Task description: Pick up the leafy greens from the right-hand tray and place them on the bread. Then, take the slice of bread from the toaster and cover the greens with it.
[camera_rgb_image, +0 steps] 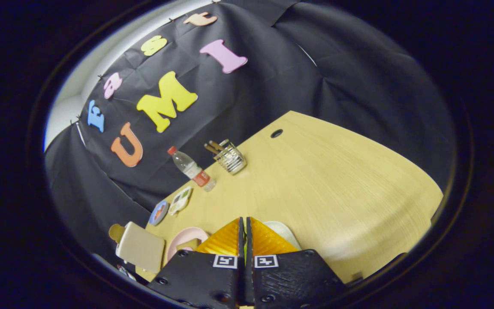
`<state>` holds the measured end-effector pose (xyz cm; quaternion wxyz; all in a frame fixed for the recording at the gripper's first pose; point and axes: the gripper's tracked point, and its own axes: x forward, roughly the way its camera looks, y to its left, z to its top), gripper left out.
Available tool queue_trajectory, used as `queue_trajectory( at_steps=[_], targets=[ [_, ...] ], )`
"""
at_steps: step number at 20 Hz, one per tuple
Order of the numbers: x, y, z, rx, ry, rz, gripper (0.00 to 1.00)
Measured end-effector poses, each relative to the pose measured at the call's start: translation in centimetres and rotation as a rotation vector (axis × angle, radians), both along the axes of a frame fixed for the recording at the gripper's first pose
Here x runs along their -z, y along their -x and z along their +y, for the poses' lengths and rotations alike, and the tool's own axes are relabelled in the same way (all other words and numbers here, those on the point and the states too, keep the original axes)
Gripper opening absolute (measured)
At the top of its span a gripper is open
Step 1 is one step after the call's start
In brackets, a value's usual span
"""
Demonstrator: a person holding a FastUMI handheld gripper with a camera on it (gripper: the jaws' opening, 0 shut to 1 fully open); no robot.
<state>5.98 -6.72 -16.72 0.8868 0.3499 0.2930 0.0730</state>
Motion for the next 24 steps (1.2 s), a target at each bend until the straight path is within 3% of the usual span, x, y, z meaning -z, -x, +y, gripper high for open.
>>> queue_trajectory(
  at_steps=[6, 14, 20, 24],
  targets=[
    [-5.5, 1.0, 4.9, -0.039, -0.045, -0.066, 0.0],
    [-9.9, 2.3, 16.4, -0.192, -0.037, -0.149, 0.0],
    [-9.4, 2.8, 25.2, -0.314, -0.089, -0.152, 0.0],
    [-8.1, 2.6, 28.0, -0.342, -0.142, -0.135, 0.0]
  ],
)
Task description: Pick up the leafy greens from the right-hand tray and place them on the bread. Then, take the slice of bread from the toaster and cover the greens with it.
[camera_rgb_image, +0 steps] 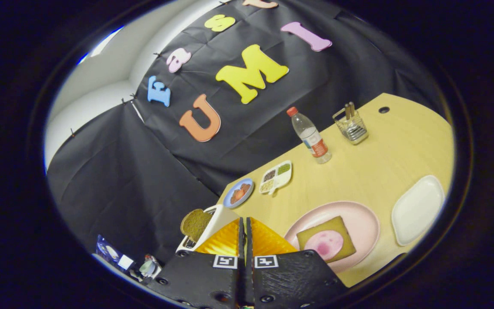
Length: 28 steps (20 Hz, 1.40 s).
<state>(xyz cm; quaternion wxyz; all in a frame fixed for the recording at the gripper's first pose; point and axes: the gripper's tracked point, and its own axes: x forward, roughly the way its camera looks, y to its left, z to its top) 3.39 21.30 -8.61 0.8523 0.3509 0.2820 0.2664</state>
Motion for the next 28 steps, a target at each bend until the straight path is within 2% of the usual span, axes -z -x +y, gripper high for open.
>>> queue_trajectory(
  at_steps=[6, 14, 16, 18, 19, 22, 24, 27, 28],
  targets=[
    [4.7, -1.5, -1.9, 0.054, 0.017, 0.059, 0.0],
    [8.2, -2.1, -6.1, 0.098, 0.197, 0.003, 0.0],
    [9.0, -2.2, -6.8, 0.088, 0.253, -0.02, 0.04],
    [9.7, -2.5, -7.0, 0.068, 0.31, -0.039, 0.16],
    [10.1, -2.6, -7.3, 0.064, 0.341, -0.047, 0.26],
    [10.6, -3.0, -8.1, 0.074, 0.39, -0.067, 0.45],
    [10.3, -3.2, -8.4, 0.086, 0.396, -0.082, 0.58],
    [9.4, -3.5, -9.5, 0.129, 0.456, -0.125, 0.88],
    [8.8, -3.5, -9.9, 0.147, 0.474, -0.143, 0.9]
  ],
)
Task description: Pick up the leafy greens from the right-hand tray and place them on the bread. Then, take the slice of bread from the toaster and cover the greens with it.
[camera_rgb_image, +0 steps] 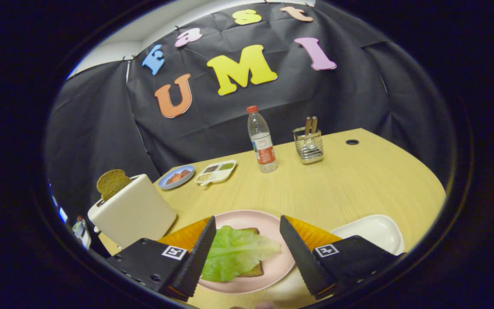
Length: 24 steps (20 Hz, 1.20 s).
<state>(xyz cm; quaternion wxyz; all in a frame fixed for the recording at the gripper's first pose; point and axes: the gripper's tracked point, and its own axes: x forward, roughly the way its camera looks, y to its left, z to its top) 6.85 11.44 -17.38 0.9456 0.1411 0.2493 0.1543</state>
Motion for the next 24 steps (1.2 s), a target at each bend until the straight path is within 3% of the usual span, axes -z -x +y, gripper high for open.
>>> queue_trajectory(
  at_steps=[3, 11, 16, 24],
  targets=[
    [-3.1, 0.7, -0.2, 0.051, 0.031, -0.087, 0.96],
    [-14.0, 4.7, 3.6, 0.172, 0.076, -0.304, 0.95],
    [-17.3, 5.2, 11.5, 0.14, 0.04, -0.314, 0.96],
    [-17.0, 6.2, 24.7, 0.026, 0.059, -0.283, 0.95]
  ],
)
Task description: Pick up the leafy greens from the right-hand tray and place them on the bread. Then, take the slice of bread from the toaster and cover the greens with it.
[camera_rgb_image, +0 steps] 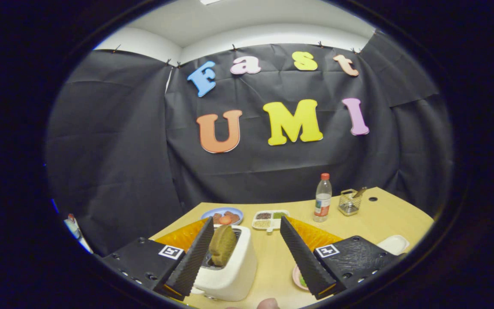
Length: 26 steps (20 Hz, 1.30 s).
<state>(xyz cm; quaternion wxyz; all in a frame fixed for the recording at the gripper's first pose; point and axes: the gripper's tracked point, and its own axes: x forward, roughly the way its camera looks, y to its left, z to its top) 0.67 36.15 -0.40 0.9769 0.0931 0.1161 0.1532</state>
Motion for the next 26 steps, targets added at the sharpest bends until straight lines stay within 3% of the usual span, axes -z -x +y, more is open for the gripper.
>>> queue_trajectory(
  at_steps=[8, 10, 16, 19, 20, 21, 26],
  targets=[
    [5.3, -2.9, 4.2, 0.03, 0.068, 0.133, 0.94],
    [6.3, -2.8, 5.3, 0.011, 0.059, 0.176, 0.86],
    [7.3, -3.3, 5.2, 0.018, 0.039, 0.226, 0.37],
    [6.4, -3.2, 5.1, -0.019, -0.018, 0.221, 0.09],
    [5.7, -3.0, 4.9, -0.027, -0.04, 0.207, 0.09],
    [4.9, -3.0, 4.7, -0.037, -0.062, 0.191, 0.01],
    [-1.0, -2.4, 2.6, -0.042, -0.17, 0.069, 0.01]
  ],
)
